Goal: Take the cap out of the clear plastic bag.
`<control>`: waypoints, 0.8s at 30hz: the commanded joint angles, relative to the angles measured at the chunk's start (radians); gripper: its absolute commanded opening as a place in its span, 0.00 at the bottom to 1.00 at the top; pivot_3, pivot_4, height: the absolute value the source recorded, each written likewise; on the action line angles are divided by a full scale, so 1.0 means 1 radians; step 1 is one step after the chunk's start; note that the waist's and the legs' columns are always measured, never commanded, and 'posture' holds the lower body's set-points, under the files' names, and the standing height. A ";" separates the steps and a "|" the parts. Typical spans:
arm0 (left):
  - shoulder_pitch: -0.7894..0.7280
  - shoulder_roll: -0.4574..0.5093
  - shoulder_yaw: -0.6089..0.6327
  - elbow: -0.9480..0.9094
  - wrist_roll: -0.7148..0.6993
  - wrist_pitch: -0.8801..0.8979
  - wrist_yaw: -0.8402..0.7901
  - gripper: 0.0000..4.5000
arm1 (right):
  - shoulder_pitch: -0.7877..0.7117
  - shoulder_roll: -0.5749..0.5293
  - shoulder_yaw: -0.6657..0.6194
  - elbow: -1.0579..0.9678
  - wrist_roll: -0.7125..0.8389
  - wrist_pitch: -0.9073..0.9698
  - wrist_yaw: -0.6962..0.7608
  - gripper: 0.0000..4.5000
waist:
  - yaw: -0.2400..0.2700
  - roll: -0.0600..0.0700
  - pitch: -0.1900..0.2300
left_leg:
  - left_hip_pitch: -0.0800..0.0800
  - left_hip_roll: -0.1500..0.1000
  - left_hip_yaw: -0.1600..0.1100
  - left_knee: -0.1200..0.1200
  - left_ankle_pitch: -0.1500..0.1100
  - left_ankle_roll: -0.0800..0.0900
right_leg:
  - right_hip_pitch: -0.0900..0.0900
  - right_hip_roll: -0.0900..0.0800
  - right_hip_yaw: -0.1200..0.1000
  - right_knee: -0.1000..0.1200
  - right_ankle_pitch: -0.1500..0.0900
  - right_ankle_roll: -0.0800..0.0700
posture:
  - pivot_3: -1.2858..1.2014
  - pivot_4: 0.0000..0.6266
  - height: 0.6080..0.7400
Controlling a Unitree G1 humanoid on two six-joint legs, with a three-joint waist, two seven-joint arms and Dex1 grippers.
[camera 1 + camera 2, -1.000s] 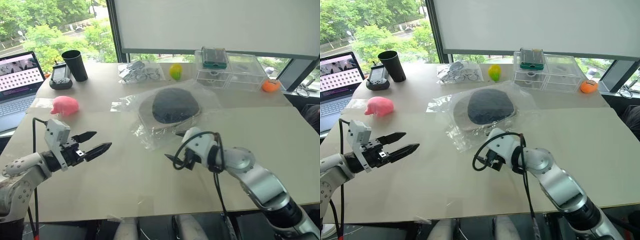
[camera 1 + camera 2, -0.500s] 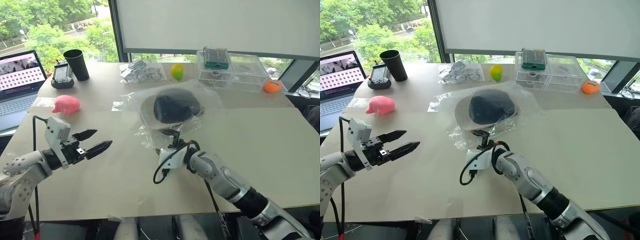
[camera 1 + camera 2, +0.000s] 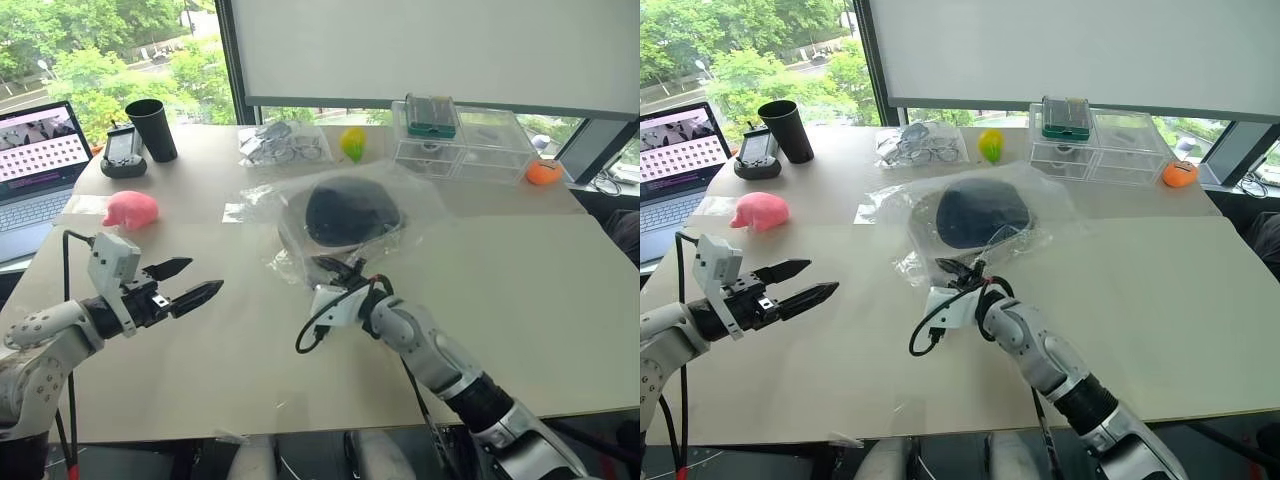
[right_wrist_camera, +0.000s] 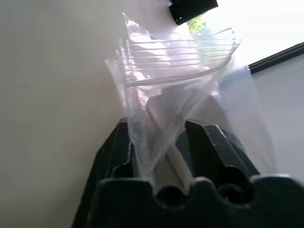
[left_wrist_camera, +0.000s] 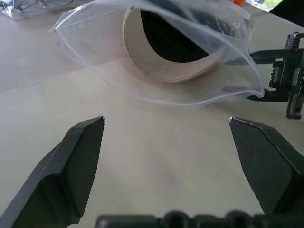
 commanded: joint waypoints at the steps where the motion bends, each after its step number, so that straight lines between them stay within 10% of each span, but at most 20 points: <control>1: -0.021 0.011 0.004 -0.018 -0.004 0.001 0.003 1.00 | 0.003 0.004 -0.025 -0.024 0.003 -0.031 0.019 0.18 | 0.000 0.000 0.000 | 0.000 0.000 0.000 0.000 0.000 0.000 | 0.000 0.000 0.000 0.000 0.000 0.000 | 0.52 0.24 1.00; 24: -0.028 0.005 -0.009 -0.011 0.013 -0.008 0.009 1.00 | 0.034 0.013 -0.068 -0.022 0.070 -0.067 0.100 0.00 | 0.000 0.000 0.000 | 0.000 0.000 0.000 0.000 0.000 0.000 | 0.000 0.000 0.000 0.000 0.000 0.000 | 0.52 0.24 1.00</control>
